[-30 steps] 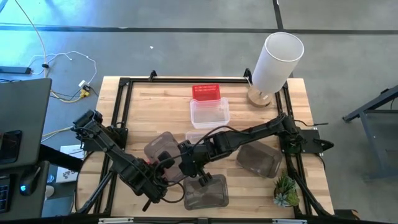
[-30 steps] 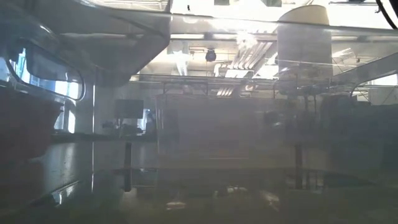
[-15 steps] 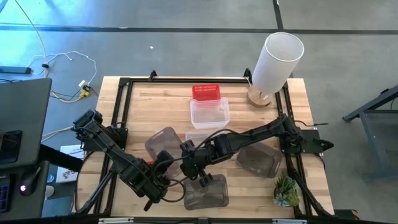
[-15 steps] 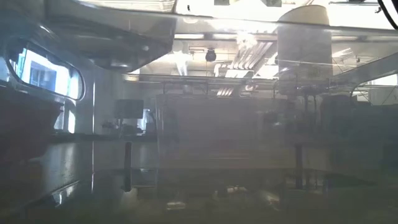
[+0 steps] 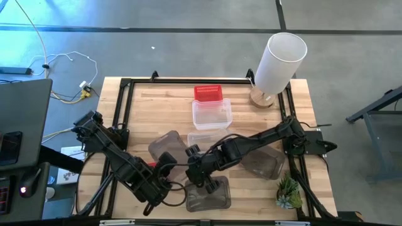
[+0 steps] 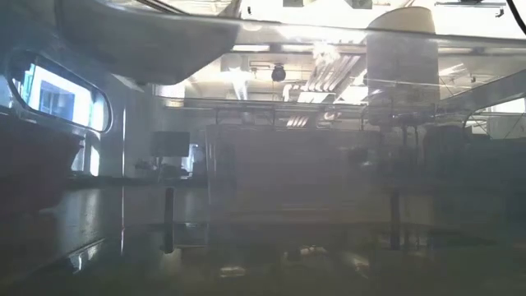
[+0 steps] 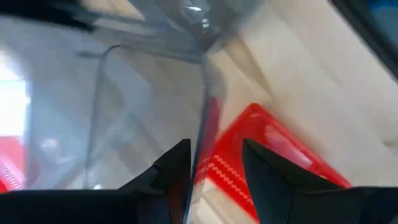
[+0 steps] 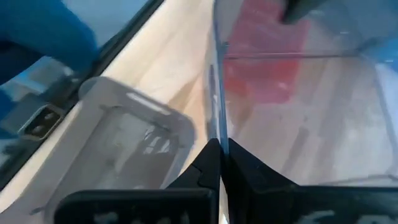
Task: Stack baskets by color
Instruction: Stack the left black transparent bin on the bottom black transparent bin
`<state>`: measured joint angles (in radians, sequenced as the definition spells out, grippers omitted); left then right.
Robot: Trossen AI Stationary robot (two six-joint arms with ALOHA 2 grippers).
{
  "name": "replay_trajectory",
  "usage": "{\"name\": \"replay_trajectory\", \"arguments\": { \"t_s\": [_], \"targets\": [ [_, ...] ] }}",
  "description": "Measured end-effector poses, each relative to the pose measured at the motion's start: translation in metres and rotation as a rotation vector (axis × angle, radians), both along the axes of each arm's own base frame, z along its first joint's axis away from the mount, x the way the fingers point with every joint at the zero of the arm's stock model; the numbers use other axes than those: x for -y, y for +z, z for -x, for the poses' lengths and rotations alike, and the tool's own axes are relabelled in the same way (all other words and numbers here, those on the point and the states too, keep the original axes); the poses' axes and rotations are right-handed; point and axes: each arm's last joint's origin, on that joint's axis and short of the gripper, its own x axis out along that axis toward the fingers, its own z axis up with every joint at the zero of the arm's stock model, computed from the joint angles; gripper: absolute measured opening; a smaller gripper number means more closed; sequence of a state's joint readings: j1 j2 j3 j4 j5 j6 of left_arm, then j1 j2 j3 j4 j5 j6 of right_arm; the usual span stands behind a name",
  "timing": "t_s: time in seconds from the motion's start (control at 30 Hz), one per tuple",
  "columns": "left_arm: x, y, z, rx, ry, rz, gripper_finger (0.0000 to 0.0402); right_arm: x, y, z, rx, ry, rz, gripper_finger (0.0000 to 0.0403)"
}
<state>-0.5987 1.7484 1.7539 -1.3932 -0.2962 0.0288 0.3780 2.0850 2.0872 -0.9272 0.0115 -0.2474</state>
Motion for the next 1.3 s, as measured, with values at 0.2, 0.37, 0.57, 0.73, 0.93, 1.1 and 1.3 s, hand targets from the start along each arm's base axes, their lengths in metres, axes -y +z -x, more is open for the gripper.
{"name": "replay_trajectory", "arguments": {
  "t_s": [0.2, 0.37, 0.57, 0.73, 0.93, 1.1, 1.3],
  "targets": [
    [-0.002, 0.012, -0.002, 0.087, -0.004, -0.077, 0.0125, -0.01, -0.003, 0.006, -0.027, 0.009, 0.011, 0.0],
    [-0.003, 0.018, -0.001, 0.089, -0.01, -0.075, 0.0125, -0.015, -0.005, 0.011, -0.053, 0.013, 0.044, 0.0],
    [-0.004, 0.034, 0.008, 0.103, 0.062, -0.028, 0.0124, -0.027, -0.008, 0.025, -0.086, 0.026, 0.167, 0.0],
    [-0.004, 0.051, 0.025, 0.159, 0.108, 0.057, 0.0124, -0.034, -0.012, 0.036, -0.157, 0.064, 0.213, 0.0],
    [-0.008, 0.069, 0.043, 0.255, 0.204, 0.135, 0.0124, -0.036, -0.014, 0.047, -0.23, 0.083, 0.252, 0.0],
    [-0.009, 0.078, 0.054, 0.314, 0.238, 0.153, 0.0125, -0.031, 0.004, 0.059, -0.222, 0.079, 0.25, 0.0],
    [-0.008, 0.08, 0.057, 0.337, 0.249, 0.151, 0.0125, -0.026, 0.037, 0.086, -0.169, 0.051, 0.253, 0.0]
  ]
}}
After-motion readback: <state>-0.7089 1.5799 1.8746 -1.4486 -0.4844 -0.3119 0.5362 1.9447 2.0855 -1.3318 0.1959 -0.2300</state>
